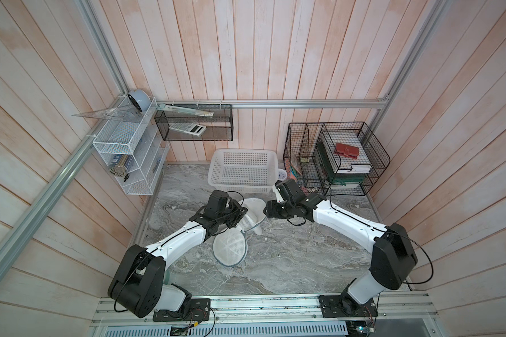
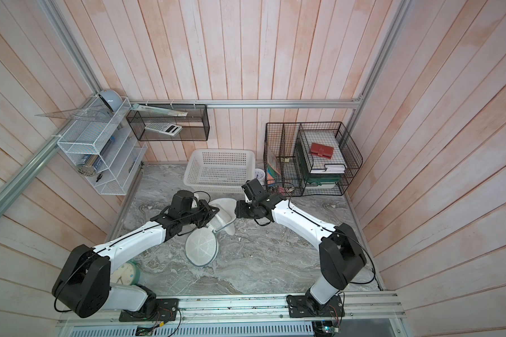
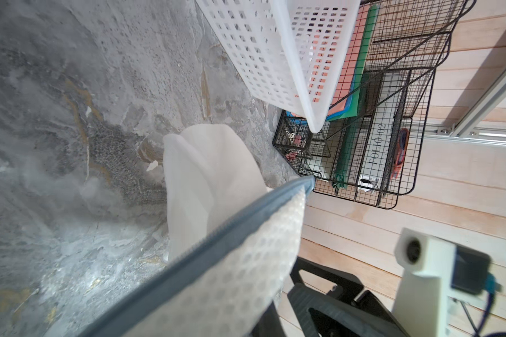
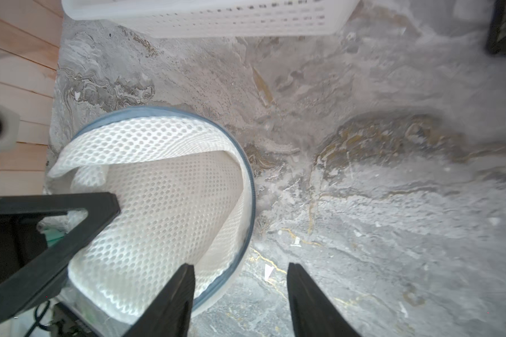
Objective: Turn the laundry bag inside out
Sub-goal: Turn over the laundry bag at the center of the board.
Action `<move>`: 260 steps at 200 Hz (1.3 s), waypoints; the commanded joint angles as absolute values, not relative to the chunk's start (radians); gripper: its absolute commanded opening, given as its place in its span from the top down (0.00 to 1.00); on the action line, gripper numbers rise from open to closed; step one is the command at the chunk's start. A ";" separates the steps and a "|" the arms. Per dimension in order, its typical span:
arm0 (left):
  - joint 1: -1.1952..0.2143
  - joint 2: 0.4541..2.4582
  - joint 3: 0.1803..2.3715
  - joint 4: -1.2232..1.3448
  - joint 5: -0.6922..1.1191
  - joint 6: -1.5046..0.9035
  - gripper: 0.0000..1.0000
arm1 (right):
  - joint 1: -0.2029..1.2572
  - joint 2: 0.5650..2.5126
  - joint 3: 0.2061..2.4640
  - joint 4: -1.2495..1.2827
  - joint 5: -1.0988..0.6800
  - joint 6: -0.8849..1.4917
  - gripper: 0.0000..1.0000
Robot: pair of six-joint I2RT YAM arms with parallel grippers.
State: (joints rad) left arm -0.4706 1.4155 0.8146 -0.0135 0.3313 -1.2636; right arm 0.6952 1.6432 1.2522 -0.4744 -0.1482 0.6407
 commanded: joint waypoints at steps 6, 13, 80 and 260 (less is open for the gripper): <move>-0.476 1.396 0.796 0.006 0.308 -1.234 1.00 | 0.686 1.708 1.308 -0.473 -0.271 0.739 0.42; -0.477 1.395 0.795 0.005 0.306 -1.233 1.00 | 0.687 1.721 1.313 -0.468 -0.284 0.754 0.42; -0.477 1.374 0.785 0.036 0.219 -1.250 1.00 | 0.679 1.797 1.264 -0.384 -0.455 0.848 0.86; -0.254 1.230 0.670 0.422 0.830 -1.597 1.00 | 0.565 1.651 0.756 0.528 -0.190 0.590 1.00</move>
State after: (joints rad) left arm -0.2676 1.2972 0.6430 0.5655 0.6376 -1.7420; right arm 0.6186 1.6249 0.8062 0.3332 -0.2661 0.6712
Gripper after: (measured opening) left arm 0.073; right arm 0.064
